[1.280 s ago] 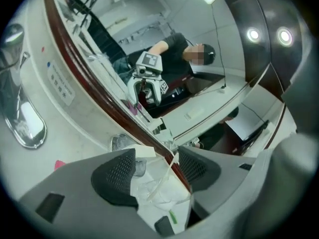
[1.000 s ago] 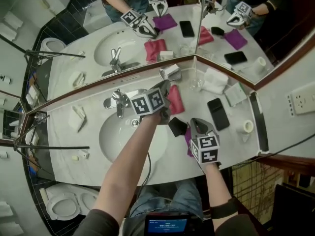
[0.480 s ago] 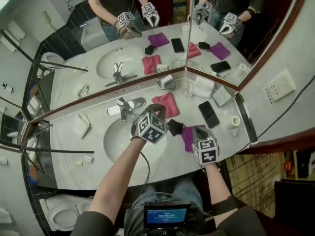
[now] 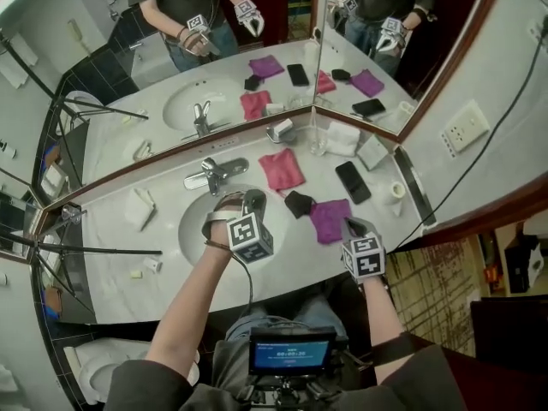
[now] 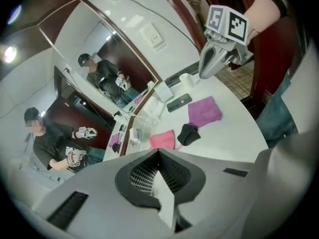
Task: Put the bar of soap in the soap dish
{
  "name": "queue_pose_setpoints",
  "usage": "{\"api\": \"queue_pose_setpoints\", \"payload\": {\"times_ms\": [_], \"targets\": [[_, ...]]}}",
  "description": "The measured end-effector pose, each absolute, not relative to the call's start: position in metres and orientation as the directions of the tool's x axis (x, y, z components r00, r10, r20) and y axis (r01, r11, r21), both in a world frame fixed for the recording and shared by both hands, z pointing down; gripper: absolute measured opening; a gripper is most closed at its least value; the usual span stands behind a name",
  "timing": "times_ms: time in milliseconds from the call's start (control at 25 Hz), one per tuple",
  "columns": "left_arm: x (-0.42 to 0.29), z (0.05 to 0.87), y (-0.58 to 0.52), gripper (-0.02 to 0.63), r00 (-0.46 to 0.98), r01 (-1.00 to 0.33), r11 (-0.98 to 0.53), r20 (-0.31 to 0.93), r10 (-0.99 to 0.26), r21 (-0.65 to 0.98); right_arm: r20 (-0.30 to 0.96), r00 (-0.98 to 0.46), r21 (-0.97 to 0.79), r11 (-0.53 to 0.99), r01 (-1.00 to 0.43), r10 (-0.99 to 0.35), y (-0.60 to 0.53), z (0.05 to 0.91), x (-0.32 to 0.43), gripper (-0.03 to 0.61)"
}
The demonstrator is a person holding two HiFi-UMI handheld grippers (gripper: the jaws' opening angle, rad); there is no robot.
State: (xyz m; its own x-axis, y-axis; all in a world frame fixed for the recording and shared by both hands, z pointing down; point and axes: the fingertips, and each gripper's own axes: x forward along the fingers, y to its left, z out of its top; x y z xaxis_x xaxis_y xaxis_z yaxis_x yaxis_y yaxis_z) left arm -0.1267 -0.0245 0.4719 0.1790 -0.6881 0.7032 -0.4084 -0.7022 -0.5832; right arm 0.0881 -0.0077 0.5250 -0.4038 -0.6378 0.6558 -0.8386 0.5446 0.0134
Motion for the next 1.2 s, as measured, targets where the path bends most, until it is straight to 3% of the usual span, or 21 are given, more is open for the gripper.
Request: {"api": "queue_pose_setpoints", "payload": {"times_ms": [280,1200], "targets": [[-0.151,0.472,0.024,0.006,0.154,-0.339,-0.707,0.704,-0.693,-0.621,0.642,-0.374,0.028,0.507,-0.861,-0.67,0.021,0.513,0.105,0.015],[-0.172,0.491,0.056,0.005,0.14,-0.434,-0.697,0.721,-0.678,-0.571,0.66,-0.365,-0.004,0.482,-0.876,-0.657,0.042,0.531,0.117,0.015]]}}
